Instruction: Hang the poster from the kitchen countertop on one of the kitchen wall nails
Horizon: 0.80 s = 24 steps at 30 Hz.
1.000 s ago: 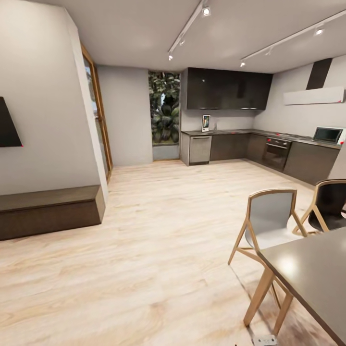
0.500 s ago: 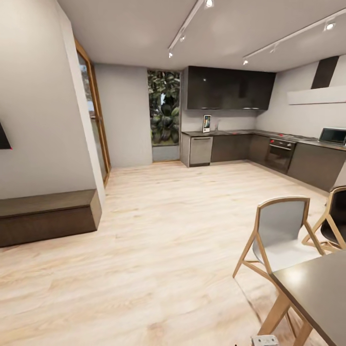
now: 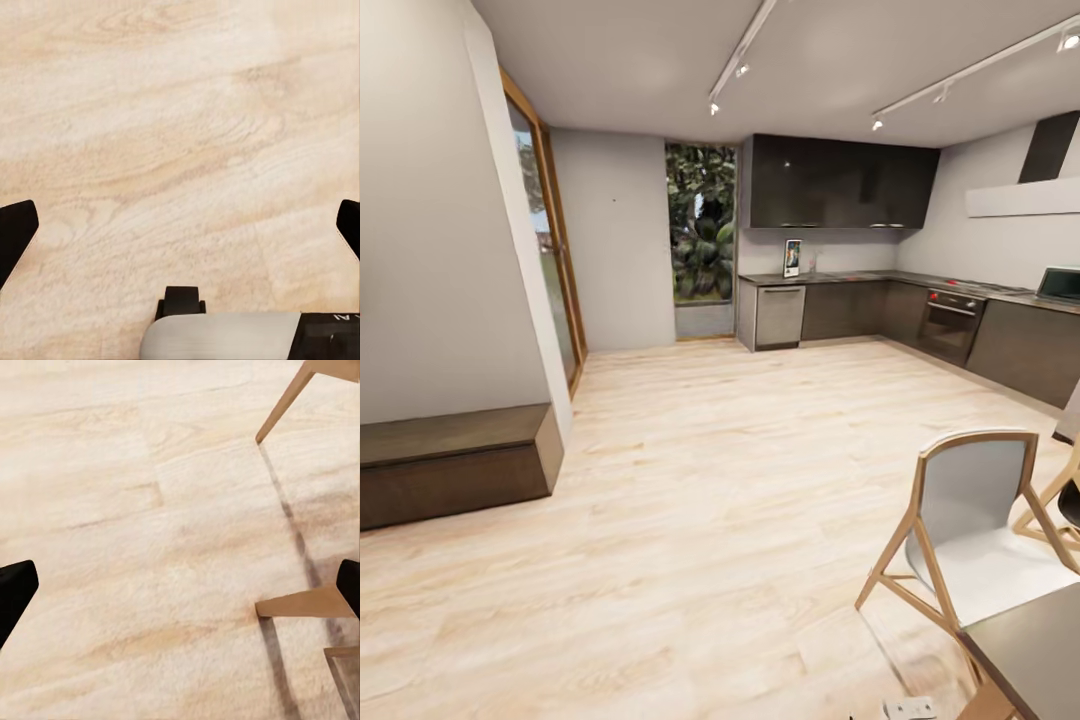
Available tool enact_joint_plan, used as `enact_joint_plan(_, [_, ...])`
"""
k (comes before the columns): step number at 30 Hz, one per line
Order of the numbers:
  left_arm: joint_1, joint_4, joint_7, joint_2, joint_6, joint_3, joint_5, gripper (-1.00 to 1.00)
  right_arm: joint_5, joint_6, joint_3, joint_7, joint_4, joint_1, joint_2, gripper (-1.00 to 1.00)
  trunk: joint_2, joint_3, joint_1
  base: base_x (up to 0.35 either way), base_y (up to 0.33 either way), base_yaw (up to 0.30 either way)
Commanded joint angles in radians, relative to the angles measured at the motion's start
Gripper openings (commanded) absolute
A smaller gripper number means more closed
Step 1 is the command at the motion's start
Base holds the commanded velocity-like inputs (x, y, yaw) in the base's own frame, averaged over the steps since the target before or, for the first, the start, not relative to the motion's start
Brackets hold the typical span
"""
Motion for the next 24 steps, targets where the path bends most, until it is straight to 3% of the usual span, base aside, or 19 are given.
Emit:
enact_joint_plan(1, [0.0, -0.001, 0.0, 0.0, 0.0, 0.001, -0.001, 1.0, 0.001, -0.003, 0.001, 0.0, 0.001, -0.001, 0.0, 1.0, 0.0, -0.001, 0.001, 0.336, 0.0, 0.0])
enact_joint_plan(24, [0.001, -0.001, 0.0, 0.0, 0.0, 0.001, -0.001, 1.0, 0.001, -0.003, 0.001, 0.0, 0.001, -0.001, 0.0, 1.0, 0.0, -0.001, 0.001, 0.336, 0.0, 0.0])
